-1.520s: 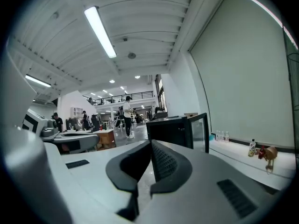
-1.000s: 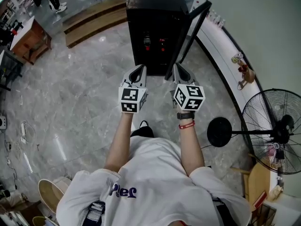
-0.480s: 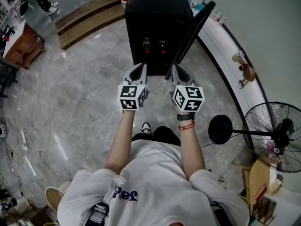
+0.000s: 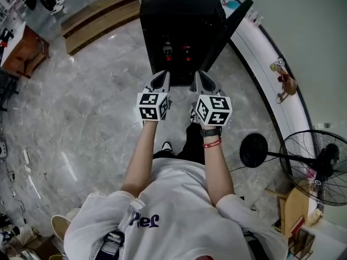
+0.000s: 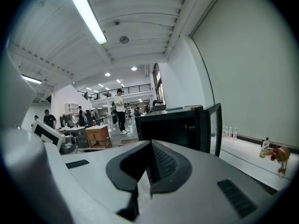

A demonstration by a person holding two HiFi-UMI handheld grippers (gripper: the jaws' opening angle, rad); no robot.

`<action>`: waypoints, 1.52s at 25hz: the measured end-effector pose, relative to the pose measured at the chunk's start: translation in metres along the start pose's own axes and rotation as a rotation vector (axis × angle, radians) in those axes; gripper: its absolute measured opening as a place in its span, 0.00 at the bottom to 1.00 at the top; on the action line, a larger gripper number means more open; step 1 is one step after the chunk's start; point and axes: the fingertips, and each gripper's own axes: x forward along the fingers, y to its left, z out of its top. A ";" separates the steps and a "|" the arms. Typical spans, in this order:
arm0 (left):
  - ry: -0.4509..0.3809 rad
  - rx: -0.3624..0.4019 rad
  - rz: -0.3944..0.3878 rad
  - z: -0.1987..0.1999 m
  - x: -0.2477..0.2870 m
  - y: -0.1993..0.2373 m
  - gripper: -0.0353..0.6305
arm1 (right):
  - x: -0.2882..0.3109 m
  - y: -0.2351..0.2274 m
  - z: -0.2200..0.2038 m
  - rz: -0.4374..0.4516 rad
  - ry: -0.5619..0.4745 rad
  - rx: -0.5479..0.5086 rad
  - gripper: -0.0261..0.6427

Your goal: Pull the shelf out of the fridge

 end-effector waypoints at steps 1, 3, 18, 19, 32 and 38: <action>-0.002 -0.012 0.001 -0.003 0.009 0.002 0.08 | 0.006 -0.006 -0.002 0.004 -0.001 -0.001 0.06; -0.033 -0.043 0.007 -0.007 0.028 0.006 0.08 | 0.022 -0.018 -0.007 0.020 0.001 -0.011 0.07; -0.061 -0.377 0.072 -0.069 0.161 0.064 0.08 | 0.140 -0.093 -0.038 0.112 0.060 -0.036 0.06; -0.060 -0.402 0.071 -0.075 0.168 0.068 0.09 | 0.145 -0.095 -0.041 0.116 0.064 -0.042 0.05; -0.069 -0.700 0.008 -0.133 0.254 0.105 0.25 | 0.203 -0.121 -0.069 0.147 0.102 -0.058 0.05; -0.120 -0.863 -0.020 -0.146 0.288 0.131 0.30 | 0.222 -0.121 -0.087 0.142 0.118 -0.032 0.05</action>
